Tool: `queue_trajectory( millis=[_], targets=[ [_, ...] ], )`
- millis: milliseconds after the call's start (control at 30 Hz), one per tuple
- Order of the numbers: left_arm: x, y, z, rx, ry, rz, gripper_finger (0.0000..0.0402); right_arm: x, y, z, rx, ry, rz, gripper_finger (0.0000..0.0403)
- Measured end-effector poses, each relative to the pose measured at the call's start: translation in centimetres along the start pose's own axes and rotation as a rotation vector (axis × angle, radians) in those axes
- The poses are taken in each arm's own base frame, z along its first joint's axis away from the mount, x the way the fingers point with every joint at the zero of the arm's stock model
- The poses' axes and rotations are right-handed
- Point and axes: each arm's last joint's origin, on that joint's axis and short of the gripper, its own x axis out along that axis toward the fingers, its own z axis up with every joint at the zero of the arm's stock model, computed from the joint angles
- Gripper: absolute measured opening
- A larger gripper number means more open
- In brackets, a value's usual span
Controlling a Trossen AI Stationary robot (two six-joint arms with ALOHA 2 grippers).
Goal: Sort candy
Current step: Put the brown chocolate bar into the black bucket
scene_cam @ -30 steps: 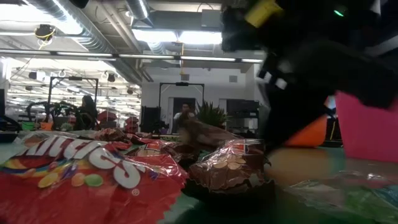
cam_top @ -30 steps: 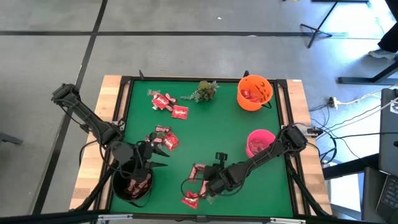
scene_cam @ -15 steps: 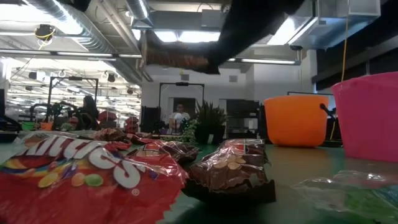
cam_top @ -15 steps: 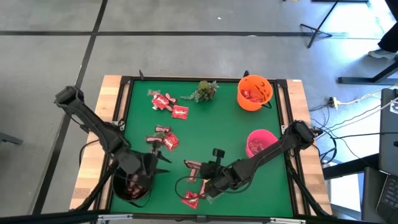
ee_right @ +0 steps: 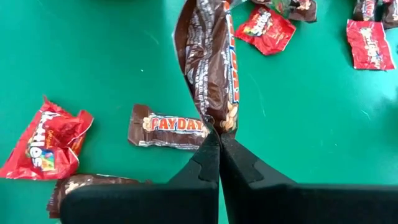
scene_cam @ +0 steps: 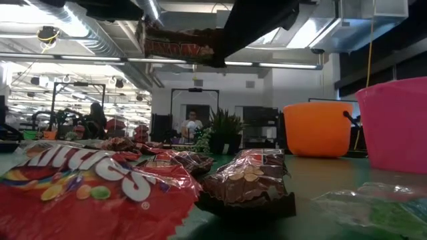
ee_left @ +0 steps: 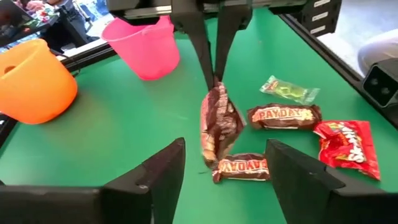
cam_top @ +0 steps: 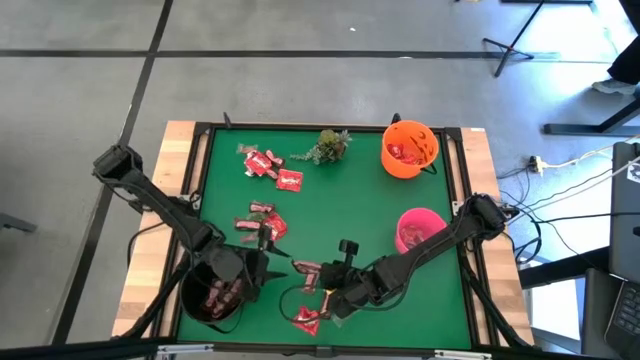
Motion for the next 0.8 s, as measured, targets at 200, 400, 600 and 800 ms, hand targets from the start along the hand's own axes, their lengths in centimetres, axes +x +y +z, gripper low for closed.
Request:
queue_trajectory(
  millis=[200,400,600,800],
  targets=[
    [0.5,0.1,-0.3,0.009,0.017,0.004,0.0231,0.1,0.2,0.9,0.013,-0.062,0.043,0.0],
    [0.6,0.2,0.1,0.007,-0.017,-0.036,0.0232,0.6,-0.3,2.1,0.026,-0.124,0.073,0.0],
    [0.5,0.1,0.1,0.009,-0.016,-0.045,0.0231,1.0,-0.8,3.3,0.037,-0.176,0.129,0.0],
    [0.6,0.2,0.1,0.018,-0.014,-0.03,0.0203,1.1,-0.9,3.5,0.034,-0.193,0.137,0.0]
  ],
)
